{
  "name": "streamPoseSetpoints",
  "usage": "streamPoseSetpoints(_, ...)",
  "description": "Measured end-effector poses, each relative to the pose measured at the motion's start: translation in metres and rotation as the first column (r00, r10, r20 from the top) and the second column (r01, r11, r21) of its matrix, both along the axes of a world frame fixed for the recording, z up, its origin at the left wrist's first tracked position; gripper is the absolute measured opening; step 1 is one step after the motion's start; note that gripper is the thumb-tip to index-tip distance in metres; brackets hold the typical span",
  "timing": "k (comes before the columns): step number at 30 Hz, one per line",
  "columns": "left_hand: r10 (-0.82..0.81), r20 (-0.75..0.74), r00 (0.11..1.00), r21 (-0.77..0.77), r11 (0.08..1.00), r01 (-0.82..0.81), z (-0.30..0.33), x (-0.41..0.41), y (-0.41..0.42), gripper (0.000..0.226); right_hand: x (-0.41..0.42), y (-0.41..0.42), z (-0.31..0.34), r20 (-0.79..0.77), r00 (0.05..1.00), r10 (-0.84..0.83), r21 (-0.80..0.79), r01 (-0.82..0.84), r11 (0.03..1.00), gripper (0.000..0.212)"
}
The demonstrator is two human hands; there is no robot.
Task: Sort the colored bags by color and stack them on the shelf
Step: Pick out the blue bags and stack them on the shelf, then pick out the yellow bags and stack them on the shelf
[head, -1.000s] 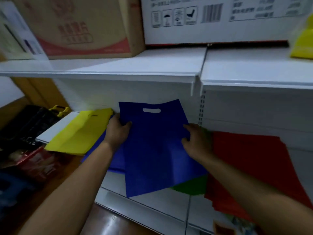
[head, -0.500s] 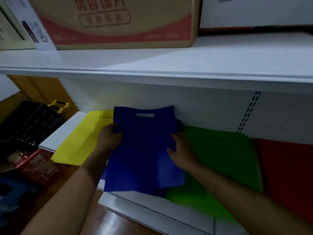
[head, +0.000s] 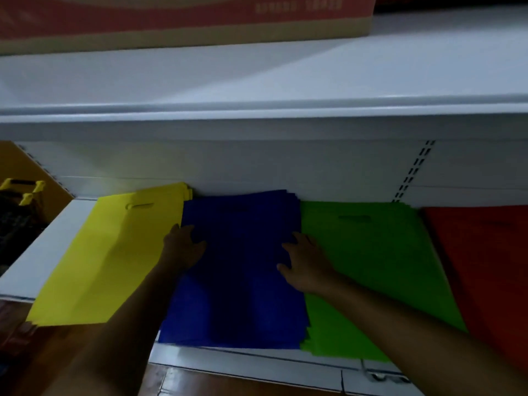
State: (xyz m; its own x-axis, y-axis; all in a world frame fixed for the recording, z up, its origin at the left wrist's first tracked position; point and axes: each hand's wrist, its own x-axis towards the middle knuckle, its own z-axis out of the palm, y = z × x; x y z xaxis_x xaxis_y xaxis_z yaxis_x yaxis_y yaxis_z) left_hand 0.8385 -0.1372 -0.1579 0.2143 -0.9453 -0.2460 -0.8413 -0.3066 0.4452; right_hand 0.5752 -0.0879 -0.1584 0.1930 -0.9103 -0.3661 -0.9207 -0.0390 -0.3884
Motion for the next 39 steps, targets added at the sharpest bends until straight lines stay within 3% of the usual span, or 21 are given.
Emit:
streamPoseSetpoints(6,-0.109,0.009,0.994,-0.170,0.979,0.109,0.021,-0.041,-0.014,0.063,-0.026,0.004,0.015,0.085,0.994,-0.074,-0.144,0.085,0.986,0.066)
streamPoseSetpoints(14,-0.360,-0.174,0.916,-0.249,0.917,0.313,0.071,-0.184,-0.008,0.060,-0.120,0.041,0.053,0.111,0.972,-0.205,-0.253,0.227,0.941,0.065)
streamPoseSetpoints(24,-0.597,-0.151,0.787,-0.318,0.784,0.534,0.106,-0.459,0.082,0.053,-0.349,0.172,0.074,0.156,0.875,-0.458,-0.393,0.481,0.784,0.065)
streamPoseSetpoints(29,-0.723,-0.177,0.668,-0.305,0.686,0.661,0.108,-0.623,0.151,0.052,-0.492,0.262,0.076,0.188,0.786,-0.590,-0.299,0.618,0.727,0.065)
streamPoseSetpoints(33,-0.775,-0.237,0.586,-0.268,0.632,0.727,0.101,-0.710,0.186,0.059,-0.571,0.313,0.074,0.197,0.699,-0.687,-0.352,0.705,0.616,0.066)
streamPoseSetpoints(39,-0.799,-0.274,0.536,-0.214,0.594,0.776,0.086,-0.818,0.193,0.063,-0.671,0.346,0.068,0.175,0.601,-0.780,-0.301,0.786,0.539,0.066)
